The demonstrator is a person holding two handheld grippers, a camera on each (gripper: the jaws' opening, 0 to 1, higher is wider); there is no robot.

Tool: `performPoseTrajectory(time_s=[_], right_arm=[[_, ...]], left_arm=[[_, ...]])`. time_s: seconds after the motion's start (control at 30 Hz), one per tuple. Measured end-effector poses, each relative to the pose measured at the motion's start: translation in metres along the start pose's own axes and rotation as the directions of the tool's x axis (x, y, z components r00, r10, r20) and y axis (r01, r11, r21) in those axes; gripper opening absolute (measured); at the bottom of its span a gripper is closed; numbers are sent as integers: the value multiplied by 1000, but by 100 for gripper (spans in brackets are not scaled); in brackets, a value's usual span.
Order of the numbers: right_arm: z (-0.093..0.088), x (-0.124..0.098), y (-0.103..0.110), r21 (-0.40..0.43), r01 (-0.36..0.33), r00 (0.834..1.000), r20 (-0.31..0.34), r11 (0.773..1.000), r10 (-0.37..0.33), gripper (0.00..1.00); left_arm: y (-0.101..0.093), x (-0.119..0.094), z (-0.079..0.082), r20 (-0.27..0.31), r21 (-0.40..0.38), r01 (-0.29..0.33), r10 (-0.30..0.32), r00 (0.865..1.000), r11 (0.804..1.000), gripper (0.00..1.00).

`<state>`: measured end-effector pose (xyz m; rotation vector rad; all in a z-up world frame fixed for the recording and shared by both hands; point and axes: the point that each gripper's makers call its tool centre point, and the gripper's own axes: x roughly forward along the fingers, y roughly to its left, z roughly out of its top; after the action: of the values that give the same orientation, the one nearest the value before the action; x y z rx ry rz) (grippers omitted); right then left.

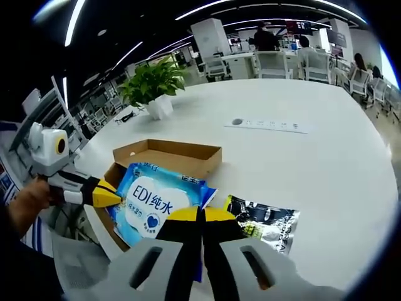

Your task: Operate the shoe box by opening the lid, removing the specified soft item, and placing it in the target area until the item is outside and the box remains undamaged.

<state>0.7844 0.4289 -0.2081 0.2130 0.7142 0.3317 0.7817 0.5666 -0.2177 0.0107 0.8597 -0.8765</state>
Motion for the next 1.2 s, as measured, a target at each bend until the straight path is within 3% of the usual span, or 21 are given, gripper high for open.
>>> performPoseTrajectory(time_s=[0.33, 1.0, 1.2], right_arm=[[1, -10, -30, 13, 34, 999, 5, 999, -34, 0], [-10, -39, -58, 39, 90, 996, 6, 995, -90, 0], [-11, -36, -78, 48, 102, 995, 4, 994, -103, 0]], left_arm=[[-20, 15, 9, 2, 17, 27, -27, 1000, 999, 0], [-55, 43, 18, -13, 55, 70, -70, 997, 996, 0], [-61, 53, 19, -20, 64, 79, -78, 997, 995, 0]])
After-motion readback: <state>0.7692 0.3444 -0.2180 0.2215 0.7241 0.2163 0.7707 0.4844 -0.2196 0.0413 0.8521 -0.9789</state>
